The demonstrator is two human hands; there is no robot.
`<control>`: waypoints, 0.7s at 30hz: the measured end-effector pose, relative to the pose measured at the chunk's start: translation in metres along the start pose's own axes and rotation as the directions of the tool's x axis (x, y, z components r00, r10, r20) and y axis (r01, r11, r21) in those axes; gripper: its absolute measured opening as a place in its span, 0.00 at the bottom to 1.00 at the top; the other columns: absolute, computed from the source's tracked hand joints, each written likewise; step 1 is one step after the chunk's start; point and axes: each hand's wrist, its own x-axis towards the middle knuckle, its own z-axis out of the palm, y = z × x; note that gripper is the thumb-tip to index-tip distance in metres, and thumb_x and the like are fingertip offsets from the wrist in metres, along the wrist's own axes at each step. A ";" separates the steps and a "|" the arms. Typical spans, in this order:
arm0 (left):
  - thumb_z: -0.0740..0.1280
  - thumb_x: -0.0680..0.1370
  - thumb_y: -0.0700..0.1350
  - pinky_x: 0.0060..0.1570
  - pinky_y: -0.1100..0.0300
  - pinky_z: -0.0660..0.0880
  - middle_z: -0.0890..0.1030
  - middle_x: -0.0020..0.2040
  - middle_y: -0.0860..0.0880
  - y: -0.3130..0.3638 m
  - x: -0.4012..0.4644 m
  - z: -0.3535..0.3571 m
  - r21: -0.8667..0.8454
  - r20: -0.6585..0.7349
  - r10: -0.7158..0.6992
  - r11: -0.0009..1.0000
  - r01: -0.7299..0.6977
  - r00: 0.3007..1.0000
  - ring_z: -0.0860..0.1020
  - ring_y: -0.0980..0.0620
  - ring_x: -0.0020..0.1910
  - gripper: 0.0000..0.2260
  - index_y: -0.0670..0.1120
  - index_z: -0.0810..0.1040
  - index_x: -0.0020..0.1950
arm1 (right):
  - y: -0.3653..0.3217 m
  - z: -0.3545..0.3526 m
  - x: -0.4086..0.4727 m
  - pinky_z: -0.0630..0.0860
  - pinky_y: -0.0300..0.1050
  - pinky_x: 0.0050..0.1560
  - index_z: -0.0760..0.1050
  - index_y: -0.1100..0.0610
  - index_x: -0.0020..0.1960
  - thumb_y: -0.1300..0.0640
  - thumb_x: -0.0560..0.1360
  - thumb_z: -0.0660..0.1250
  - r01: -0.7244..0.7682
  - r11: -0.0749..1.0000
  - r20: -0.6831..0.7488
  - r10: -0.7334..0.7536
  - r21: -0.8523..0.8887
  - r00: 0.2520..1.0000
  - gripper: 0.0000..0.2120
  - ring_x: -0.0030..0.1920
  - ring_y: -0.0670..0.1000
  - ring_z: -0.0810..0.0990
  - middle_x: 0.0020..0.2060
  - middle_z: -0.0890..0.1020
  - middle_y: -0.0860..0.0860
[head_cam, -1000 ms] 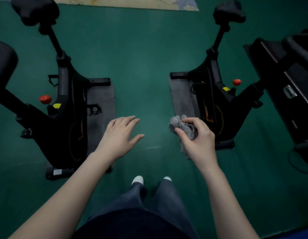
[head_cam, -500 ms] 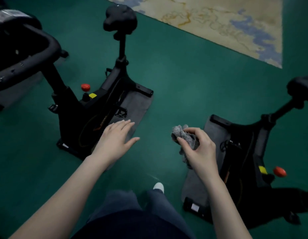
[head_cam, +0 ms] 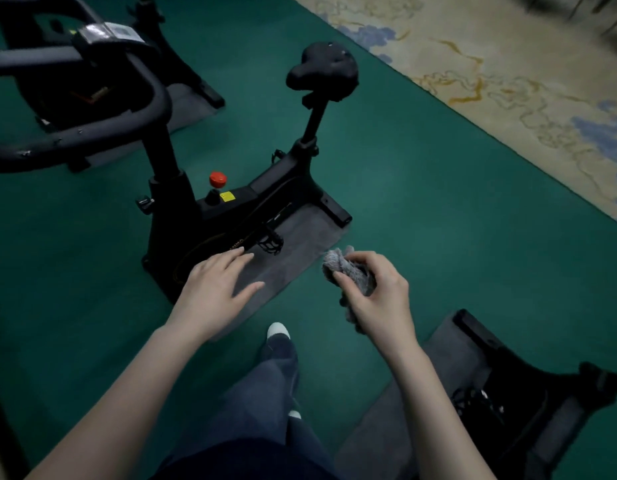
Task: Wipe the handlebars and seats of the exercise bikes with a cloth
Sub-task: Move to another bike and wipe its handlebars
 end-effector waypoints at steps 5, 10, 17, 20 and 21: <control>0.58 0.77 0.62 0.72 0.53 0.57 0.65 0.74 0.52 0.000 0.056 -0.003 -0.065 -0.041 -0.088 0.994 0.085 0.995 0.62 0.52 0.73 0.28 0.51 0.65 0.74 | 0.003 0.011 0.076 0.79 0.51 0.48 0.81 0.55 0.53 0.57 0.74 0.72 0.092 0.995 0.061 -0.090 -0.032 0.994 0.09 0.46 0.49 0.81 0.48 0.80 0.46; 0.58 0.77 0.62 0.72 0.53 0.57 0.64 0.74 0.52 -0.005 0.103 -0.013 -0.082 -0.049 -0.160 0.984 0.155 0.986 0.61 0.52 0.73 0.28 0.51 0.64 0.74 | 0.007 0.015 0.142 0.80 0.55 0.46 0.81 0.55 0.53 0.57 0.73 0.72 0.083 0.996 0.096 -0.080 -0.027 0.992 0.09 0.46 0.50 0.82 0.49 0.80 0.46; 0.57 0.78 0.62 0.73 0.54 0.56 0.62 0.75 0.53 -0.014 0.129 -0.028 -0.127 -0.084 -0.321 0.942 0.309 0.943 0.60 0.53 0.74 0.28 0.51 0.62 0.75 | -0.015 0.038 0.228 0.72 0.31 0.53 0.81 0.55 0.53 0.58 0.72 0.73 0.236 0.972 0.229 -0.226 -0.014 0.947 0.09 0.51 0.43 0.79 0.49 0.81 0.47; 0.56 0.78 0.62 0.73 0.55 0.55 0.61 0.76 0.53 -0.021 0.132 -0.031 -0.144 -0.095 -0.430 0.898 0.415 0.898 0.58 0.53 0.74 0.28 0.52 0.61 0.75 | -0.025 0.057 0.260 0.67 0.24 0.51 0.81 0.57 0.52 0.58 0.72 0.73 0.293 0.956 0.325 -0.284 0.023 0.902 0.09 0.50 0.42 0.78 0.49 0.81 0.48; 0.56 0.78 0.62 0.73 0.55 0.55 0.61 0.76 0.53 -0.022 0.133 -0.033 -0.155 -0.104 -0.467 0.880 0.450 0.878 0.58 0.53 0.74 0.28 0.52 0.60 0.76 | -0.029 0.064 0.269 0.66 0.23 0.50 0.81 0.57 0.52 0.59 0.72 0.73 0.314 0.948 0.355 -0.308 0.040 0.883 0.09 0.49 0.41 0.78 0.48 0.81 0.48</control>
